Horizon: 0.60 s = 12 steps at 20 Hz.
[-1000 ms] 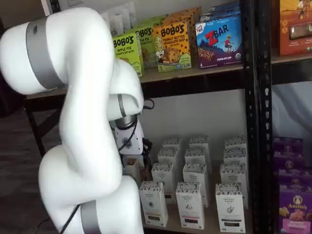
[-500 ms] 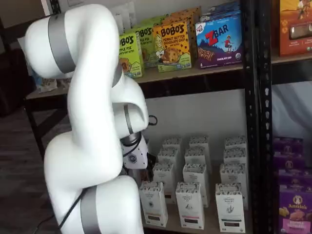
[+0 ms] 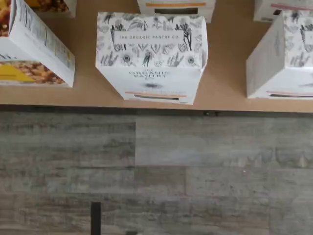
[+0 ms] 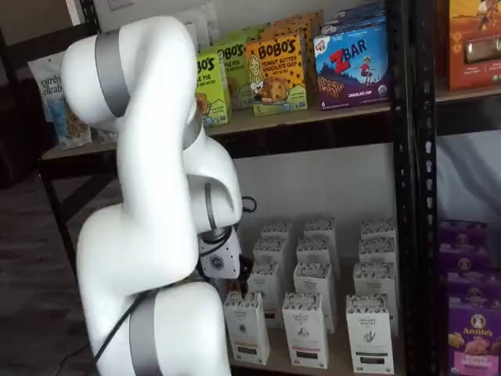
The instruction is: Pick up the white box with a yellow strip in the middle, on the bottom shelf, the fourth box from the left
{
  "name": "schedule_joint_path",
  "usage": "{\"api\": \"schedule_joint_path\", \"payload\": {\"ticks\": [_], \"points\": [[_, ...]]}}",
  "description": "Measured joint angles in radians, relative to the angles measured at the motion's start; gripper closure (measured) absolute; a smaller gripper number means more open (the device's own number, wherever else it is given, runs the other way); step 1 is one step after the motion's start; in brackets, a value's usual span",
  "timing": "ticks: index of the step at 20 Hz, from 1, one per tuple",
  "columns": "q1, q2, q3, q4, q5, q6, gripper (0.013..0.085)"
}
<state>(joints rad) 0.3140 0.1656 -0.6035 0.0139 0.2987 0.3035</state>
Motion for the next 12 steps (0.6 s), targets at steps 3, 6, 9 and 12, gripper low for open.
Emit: {"api": "schedule_joint_path", "payload": {"ticks": [3,6,9,12], "points": [[-0.001,0.052,-0.031,0.032,-0.026,-0.033,0.013],[-0.004,0.111,-0.082,0.087,-0.021,-0.088,0.013],[-0.009,0.153,-0.126,0.163,0.0,-0.162,0.013],[-0.022,0.197,-0.176,0.167,0.025,-0.178,0.013]]}}
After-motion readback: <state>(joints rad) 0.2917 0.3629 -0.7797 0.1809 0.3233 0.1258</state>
